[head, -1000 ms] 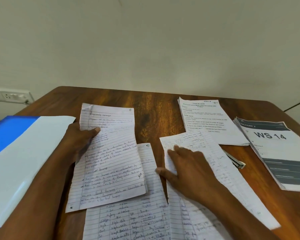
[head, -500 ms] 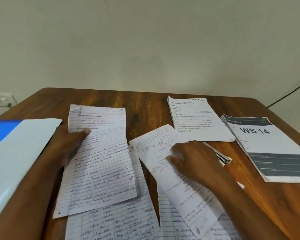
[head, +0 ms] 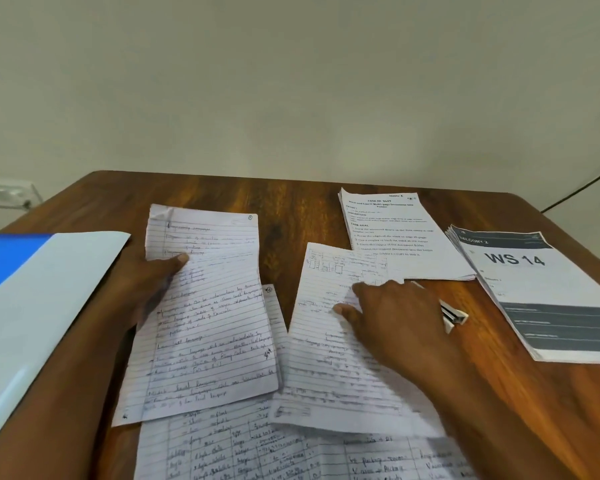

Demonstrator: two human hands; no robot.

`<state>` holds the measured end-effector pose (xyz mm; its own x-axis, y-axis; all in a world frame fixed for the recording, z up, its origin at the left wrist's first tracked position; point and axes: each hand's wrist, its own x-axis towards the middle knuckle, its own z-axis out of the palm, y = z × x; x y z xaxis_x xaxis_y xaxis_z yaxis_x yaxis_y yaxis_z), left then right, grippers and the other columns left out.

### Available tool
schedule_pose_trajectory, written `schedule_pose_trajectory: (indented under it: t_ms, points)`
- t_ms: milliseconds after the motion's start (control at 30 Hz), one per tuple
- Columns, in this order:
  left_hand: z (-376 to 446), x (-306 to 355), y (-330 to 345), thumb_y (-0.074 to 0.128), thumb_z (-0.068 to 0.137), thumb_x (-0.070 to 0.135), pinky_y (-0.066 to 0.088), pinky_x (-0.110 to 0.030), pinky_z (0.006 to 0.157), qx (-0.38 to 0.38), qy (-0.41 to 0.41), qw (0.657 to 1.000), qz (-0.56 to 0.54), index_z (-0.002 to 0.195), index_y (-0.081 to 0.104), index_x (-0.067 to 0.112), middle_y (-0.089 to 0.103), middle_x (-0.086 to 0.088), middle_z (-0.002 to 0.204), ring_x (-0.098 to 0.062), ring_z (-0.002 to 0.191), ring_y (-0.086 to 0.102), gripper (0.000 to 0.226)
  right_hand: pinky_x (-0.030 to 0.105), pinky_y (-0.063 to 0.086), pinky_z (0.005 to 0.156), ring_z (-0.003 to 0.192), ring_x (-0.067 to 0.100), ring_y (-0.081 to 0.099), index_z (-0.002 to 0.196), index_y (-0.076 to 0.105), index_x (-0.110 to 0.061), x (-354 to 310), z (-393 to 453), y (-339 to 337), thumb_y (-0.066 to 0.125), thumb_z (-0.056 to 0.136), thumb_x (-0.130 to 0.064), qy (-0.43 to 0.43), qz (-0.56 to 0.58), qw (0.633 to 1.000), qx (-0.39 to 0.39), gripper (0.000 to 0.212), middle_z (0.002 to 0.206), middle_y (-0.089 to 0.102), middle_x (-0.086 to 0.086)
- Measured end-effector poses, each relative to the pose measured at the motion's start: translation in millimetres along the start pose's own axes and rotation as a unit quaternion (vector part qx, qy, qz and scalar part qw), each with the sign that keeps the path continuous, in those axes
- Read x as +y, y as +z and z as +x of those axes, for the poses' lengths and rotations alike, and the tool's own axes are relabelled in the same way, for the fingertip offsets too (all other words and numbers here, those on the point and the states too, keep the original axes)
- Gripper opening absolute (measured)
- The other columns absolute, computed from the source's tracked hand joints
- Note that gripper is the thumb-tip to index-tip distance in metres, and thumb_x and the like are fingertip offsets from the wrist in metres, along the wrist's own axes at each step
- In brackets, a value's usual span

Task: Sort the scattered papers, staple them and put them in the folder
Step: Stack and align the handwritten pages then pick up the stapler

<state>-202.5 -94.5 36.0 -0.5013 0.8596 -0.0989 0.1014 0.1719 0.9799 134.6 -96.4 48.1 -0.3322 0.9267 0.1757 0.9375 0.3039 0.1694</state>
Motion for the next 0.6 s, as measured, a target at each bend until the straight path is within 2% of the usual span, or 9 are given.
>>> schedule_pose_trajectory:
  t_ms: [67, 133, 200, 300, 367, 467, 600]
  points:
    - [0.7, 0.3, -1.7, 0.070, 0.100, 0.014, 0.048, -0.044, 0.095, 0.009, -0.006, 1.000, 0.004, 0.136, 0.060, 0.008, 0.065, -0.006, 0.121, -0.029, 0.113, 0.063, 0.038, 0.036, 0.047, 0.097, 0.125, 0.016, 0.060, 0.140, 0.056, -0.039, 13.0, 2.8, -1.1, 0.057, 0.094, -0.066, -0.021, 0.094, 0.995, -0.025, 0.053, 0.140, 0.063, -0.011]
    - [0.8, 0.6, -1.8, 0.070, 0.101, 0.017, 0.048, -0.046, 0.097, 0.010, -0.012, 1.000, 0.012, 0.135, 0.060, 0.007, 0.065, -0.007, 0.123, -0.030, 0.114, 0.063, 0.037, 0.037, 0.031, 0.118, 0.148, 0.004, 0.032, 0.148, 0.045, -0.049, 22.0, 4.5, -4.1, 0.071, 0.090, -0.056, -0.096, 0.201, 0.970, -0.102, 0.064, 0.161, 0.035, -0.023]
    - [-0.5, 2.3, -1.0, 0.069, 0.102, 0.019, 0.047, -0.045, 0.097, 0.007, -0.011, 1.000, 0.024, 0.132, 0.060, 0.009, 0.064, -0.005, 0.122, -0.028, 0.111, 0.062, 0.033, 0.033, 0.016, 0.124, 0.148, -0.011, 0.013, 0.146, 0.043, -0.057, 16.8, 3.9, -4.3, 0.073, 0.092, -0.045, -0.174, 0.293, 0.928, -0.149, 0.064, 0.163, 0.019, -0.034]
    - [-1.4, 4.1, -3.4, 0.072, 0.100, 0.023, 0.050, -0.054, 0.105, 0.019, -0.005, 0.999, 0.041, 0.130, 0.062, 0.014, 0.066, -0.004, 0.125, -0.033, 0.118, 0.064, 0.033, 0.034, 0.005, 0.125, 0.152, -0.012, 0.004, 0.149, 0.039, -0.055, -5.4, -1.2, 7.3, 0.073, 0.092, -0.041, -0.245, 0.325, 0.894, -0.188, 0.068, 0.164, 0.013, -0.036]
    - [-1.5, 4.6, -5.8, 0.072, 0.100, 0.025, 0.049, -0.057, 0.107, 0.025, -0.007, 0.999, 0.044, 0.133, 0.061, 0.014, 0.066, -0.004, 0.129, -0.033, 0.120, 0.064, 0.036, 0.037, -0.002, 0.127, 0.154, -0.010, -0.001, 0.155, 0.031, -0.052, -19.1, -4.3, 13.7, 0.066, 0.093, -0.057, -0.254, 0.283, 0.903, -0.200, 0.071, 0.166, 0.008, -0.033]
    - [-1.3, 4.7, -6.3, 0.071, 0.101, 0.023, 0.049, -0.055, 0.105, 0.025, -0.012, 0.999, 0.043, 0.132, 0.061, 0.014, 0.066, -0.003, 0.128, -0.032, 0.119, 0.064, 0.034, 0.046, 0.006, 0.129, 0.156, -0.001, 0.006, 0.159, 0.023, -0.047, -30.4, -4.9, 13.4, 0.049, 0.090, -0.077, -0.219, 0.209, 0.941, -0.152, 0.080, 0.170, 0.008, -0.022]
    - [-1.4, 5.4, -5.3, 0.070, 0.101, 0.023, 0.048, -0.056, 0.108, 0.037, -0.012, 0.998, 0.047, 0.136, 0.060, 0.012, 0.066, -0.007, 0.135, -0.037, 0.127, 0.063, 0.038, 0.051, 0.020, 0.122, 0.157, 0.017, 0.021, 0.163, 0.018, -0.037, -49.2, -8.2, 8.6, 0.032, 0.096, -0.077, -0.158, 0.112, 0.975, -0.105, 0.079, 0.172, 0.015, -0.003]
